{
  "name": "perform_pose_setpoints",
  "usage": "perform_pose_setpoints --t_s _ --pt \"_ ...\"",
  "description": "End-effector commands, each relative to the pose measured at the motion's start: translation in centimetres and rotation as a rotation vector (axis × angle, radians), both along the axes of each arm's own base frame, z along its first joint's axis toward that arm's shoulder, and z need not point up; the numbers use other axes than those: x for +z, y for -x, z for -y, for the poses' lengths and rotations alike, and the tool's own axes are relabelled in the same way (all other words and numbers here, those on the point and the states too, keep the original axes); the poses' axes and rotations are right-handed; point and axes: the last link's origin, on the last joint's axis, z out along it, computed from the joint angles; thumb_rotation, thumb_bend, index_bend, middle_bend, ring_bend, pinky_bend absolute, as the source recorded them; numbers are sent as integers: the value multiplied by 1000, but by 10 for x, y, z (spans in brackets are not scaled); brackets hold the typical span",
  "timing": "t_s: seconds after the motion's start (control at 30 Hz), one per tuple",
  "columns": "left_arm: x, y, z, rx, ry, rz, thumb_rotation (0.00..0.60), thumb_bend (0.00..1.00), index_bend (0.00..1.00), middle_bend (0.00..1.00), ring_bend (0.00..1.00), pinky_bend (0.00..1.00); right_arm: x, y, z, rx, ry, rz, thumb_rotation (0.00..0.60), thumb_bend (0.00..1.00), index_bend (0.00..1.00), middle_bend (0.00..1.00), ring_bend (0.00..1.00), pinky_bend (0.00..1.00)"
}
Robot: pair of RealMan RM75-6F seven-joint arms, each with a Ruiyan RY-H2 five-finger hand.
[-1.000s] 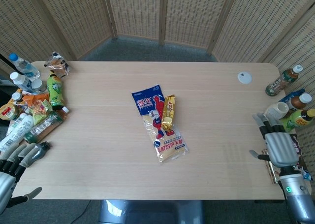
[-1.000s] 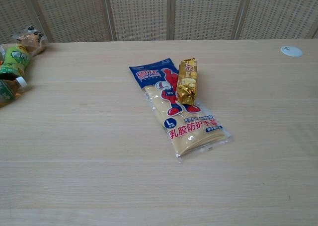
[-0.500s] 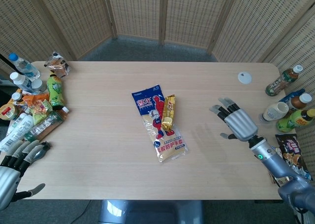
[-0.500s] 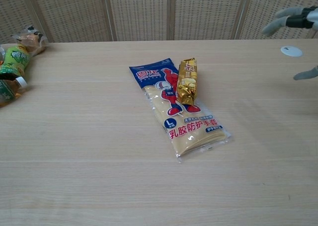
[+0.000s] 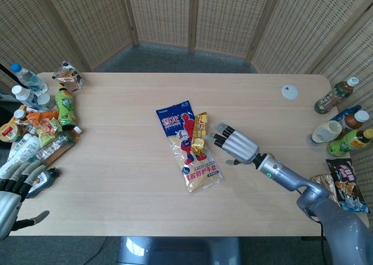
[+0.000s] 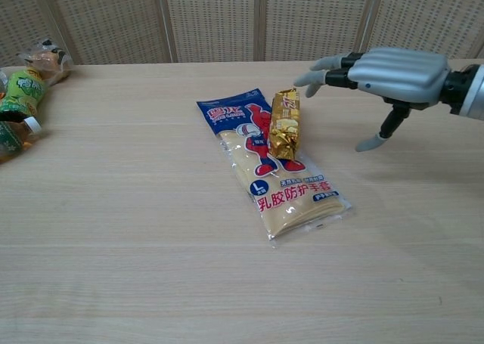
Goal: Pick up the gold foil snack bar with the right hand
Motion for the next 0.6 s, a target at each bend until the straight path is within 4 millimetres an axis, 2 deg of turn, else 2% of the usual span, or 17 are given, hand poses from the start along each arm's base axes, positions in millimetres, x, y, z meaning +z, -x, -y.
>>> perform_pose_setpoints --t_s 0.03,0.13,0.6 --pt "-1 1 -1 7 -2 -6 600 0 87 0 0 0 -13 -17 9 45 -20 -19 600 124 37 190 1 46" --pt "-3 3 -3 17 1 -13 600 0 86 0 0 0 -18 -24 15 62 -21 -41 600 144 41 160 0 46" --pt "-9 7 -6 41 3 -33 600 0 92 0 0 0 -35 -45 35 93 1 -116 600 270 61 133 0 46"
